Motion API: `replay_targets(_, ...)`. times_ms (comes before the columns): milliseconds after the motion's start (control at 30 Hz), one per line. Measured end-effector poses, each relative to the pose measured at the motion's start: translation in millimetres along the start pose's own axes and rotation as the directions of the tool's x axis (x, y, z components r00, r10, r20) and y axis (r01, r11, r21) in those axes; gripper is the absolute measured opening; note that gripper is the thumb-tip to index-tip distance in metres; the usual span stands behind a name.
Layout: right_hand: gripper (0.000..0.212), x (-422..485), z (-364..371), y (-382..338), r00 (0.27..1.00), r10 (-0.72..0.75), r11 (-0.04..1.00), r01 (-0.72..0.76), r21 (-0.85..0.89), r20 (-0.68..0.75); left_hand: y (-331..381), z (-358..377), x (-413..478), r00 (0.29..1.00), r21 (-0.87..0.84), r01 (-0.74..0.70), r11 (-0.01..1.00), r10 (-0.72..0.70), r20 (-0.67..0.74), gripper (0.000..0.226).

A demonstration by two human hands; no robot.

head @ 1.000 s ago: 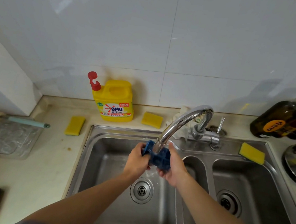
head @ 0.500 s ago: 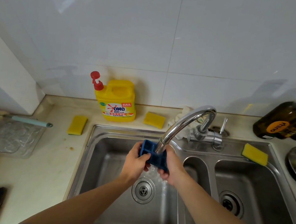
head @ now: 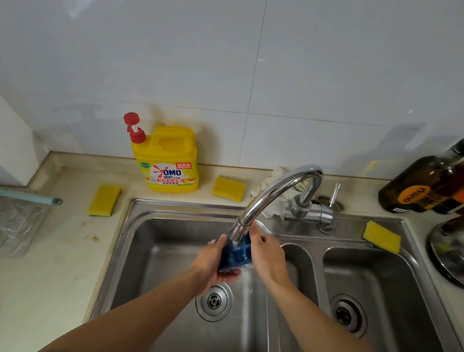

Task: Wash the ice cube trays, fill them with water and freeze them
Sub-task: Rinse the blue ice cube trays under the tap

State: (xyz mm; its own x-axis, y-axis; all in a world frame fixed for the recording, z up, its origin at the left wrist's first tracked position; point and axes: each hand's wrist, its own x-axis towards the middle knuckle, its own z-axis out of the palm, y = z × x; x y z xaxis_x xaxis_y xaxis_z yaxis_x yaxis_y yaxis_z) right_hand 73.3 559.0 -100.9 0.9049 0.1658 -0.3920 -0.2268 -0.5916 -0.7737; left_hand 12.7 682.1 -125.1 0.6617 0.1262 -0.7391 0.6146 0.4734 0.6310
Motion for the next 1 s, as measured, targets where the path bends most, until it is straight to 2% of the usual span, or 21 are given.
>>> replay_targets(100, 0.056, -0.1, -4.9, 1.8, 0.999, -0.013, 1.000, 0.013, 0.013, -0.032, 1.0, 5.0, 3.5, 0.999, -0.080, 0.029, 0.996, -0.026, 0.041, 0.035)
replay_targets(200, 0.049, 0.4, -9.5, 1.4, 1.000, 0.016, 0.999, -0.015, 0.042, -0.018, -0.6, 4.6, 6.3, 0.996, -0.056, 0.038, 0.998, -0.034, 0.080, 0.033)
replay_targets(300, 0.038, -3.0, -6.4, -0.1, 0.998, 0.001, 0.999, -0.003, 0.041, 0.062, 2.1, 3.7, 5.5, 0.999, -0.062, 0.019, 0.998, -0.022, -0.039, 0.026)
replay_targets(367, 0.031, -4.8, -1.4, 1.8, 0.989, 0.034, 0.997, -0.044, 0.070, 0.144, 7.4, -2.0, 6.7, 0.985, 0.092, -0.053, 0.994, 0.067, -0.159, 0.023)
replay_targets(433, 0.017, -3.4, 3.0, 4.3, 0.979, 0.086, 0.990, -0.105, 0.094, 0.184, 12.1, -10.1, 6.7, 0.960, 0.281, -0.127, 0.951, 0.189, -0.208, 0.023)
replay_targets(467, 0.012, -2.4, 4.9, 5.3, 0.975, 0.115, 0.983, -0.139, 0.118, 0.188, 14.2, -13.4, 5.8, 0.951, 0.346, -0.151, 0.926, 0.232, -0.205, 0.022)
replay_targets(533, 0.018, -0.1, 8.7, 7.5, 0.964, 0.193, 0.955, -0.227, 0.192, 0.184, 17.8, -16.3, 3.2, 0.934, 0.464, -0.201, 0.863, 0.311, -0.173, 0.018)
replay_targets(600, 0.022, 1.6, 11.4, 9.4, 0.947, 0.265, 0.921, -0.304, 0.242, 0.182, 20.8, -15.8, 2.7, 0.907, 0.616, -0.230, 0.753, 0.396, -0.145, 0.015)
replay_targets(667, 0.019, 4.0, 13.2, 11.1, 0.942, 0.284, 0.920, -0.321, 0.225, 0.180, 22.6, -15.1, 1.9, 0.891, 0.724, -0.212, 0.656, 0.435, -0.132, 0.014)
replay_targets(700, 0.016, 4.8, 13.5, 11.2, 0.946, 0.273, 0.930, -0.306, 0.203, 0.176, 21.9, -15.9, 2.3, 0.896, 0.716, -0.210, 0.666, 0.424, -0.131, 0.015)
replay_targets(867, 0.013, 5.4, 18.4, 7.5, 0.973, 0.170, 0.983, -0.179, 0.045, 0.156, 14.7, -26.3, 1.3, 0.941, 0.518, -0.166, 0.839, 0.292, -0.170, 0.023)
replay_targets(1000, 0.015, 5.7, 16.7, 11.5, 0.979, 0.161, 0.985, -0.168, 0.044, 0.128, 13.1, -24.3, 3.7, 0.946, 0.459, -0.195, 0.867, 0.289, -0.145, 0.022)
